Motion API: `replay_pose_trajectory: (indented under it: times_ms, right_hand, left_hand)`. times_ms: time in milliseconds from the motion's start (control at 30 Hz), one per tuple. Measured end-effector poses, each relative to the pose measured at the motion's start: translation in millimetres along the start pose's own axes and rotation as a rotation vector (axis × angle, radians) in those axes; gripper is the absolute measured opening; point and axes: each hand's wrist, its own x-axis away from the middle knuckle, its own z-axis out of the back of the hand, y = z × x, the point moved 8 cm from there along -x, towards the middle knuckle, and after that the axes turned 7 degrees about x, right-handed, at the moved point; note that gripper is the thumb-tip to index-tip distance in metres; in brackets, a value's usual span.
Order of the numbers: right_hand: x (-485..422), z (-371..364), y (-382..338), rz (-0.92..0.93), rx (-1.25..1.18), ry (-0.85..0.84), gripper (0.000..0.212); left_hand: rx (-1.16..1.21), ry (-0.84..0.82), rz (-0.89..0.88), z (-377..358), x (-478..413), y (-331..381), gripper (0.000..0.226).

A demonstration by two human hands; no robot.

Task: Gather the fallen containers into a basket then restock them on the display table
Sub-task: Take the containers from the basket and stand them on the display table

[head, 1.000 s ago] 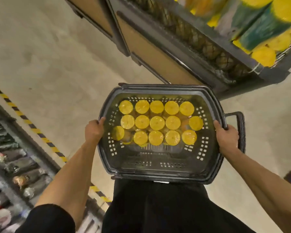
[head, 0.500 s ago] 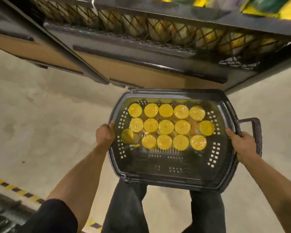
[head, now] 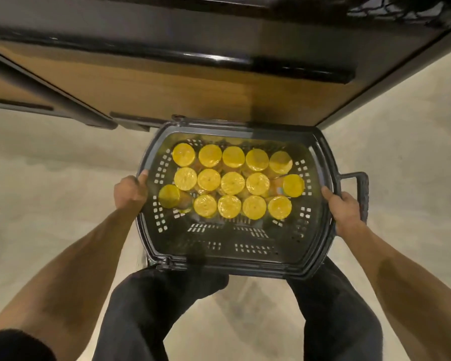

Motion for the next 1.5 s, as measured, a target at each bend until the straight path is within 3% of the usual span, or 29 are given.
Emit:
replay_pose_trajectory:
  times_ms: [333,467,700,800,900,967,1233,1500]
  right_hand:
    - [-0.4,-21.5,6.0,0.002,0.059,0.012,0.018]
    - [10.2,-18.8,-1.1,0.043,0.152,0.038,0.025]
    - [29.0,-16.9,-2.2,0.149,0.326,-0.006,0.045]
    - [44.2,-11.9,-2.9,0.136,0.352,0.017,0.050]
    - [66.9,-3.0,-7.3,0.223,0.353,0.094,0.045]
    - [87.6,-1.1,-15.1,0.341,0.492,0.120,0.041]
    - [172.0,-12.8,-64.9,0.831,1.168,0.076,0.047]
    - [178.2,-11.2,-91.4,0.888,1.228,-0.013,0.051]
  left_hand:
    - [0.053,-0.067,-0.009,-22.1,-5.5,-18.6,0.067]
    - [0.139,-0.071,-0.013,-19.2,-6.8,-14.0,0.062]
    - [0.205,-0.110,-0.189,-6.4,19.5,-2.0,0.057]
    - [0.060,-0.157,-0.368,6.3,33.0,5.9,0.063]
    - [-0.364,-0.126,-0.501,27.9,57.8,25.9,0.037]
    - [-0.492,-0.116,-0.615,37.5,76.2,48.1,0.029]
    - [-0.654,-0.205,-0.714,52.3,139.8,117.2,0.040]
    - [-0.611,-0.206,-0.738,34.8,208.2,145.5,0.038]
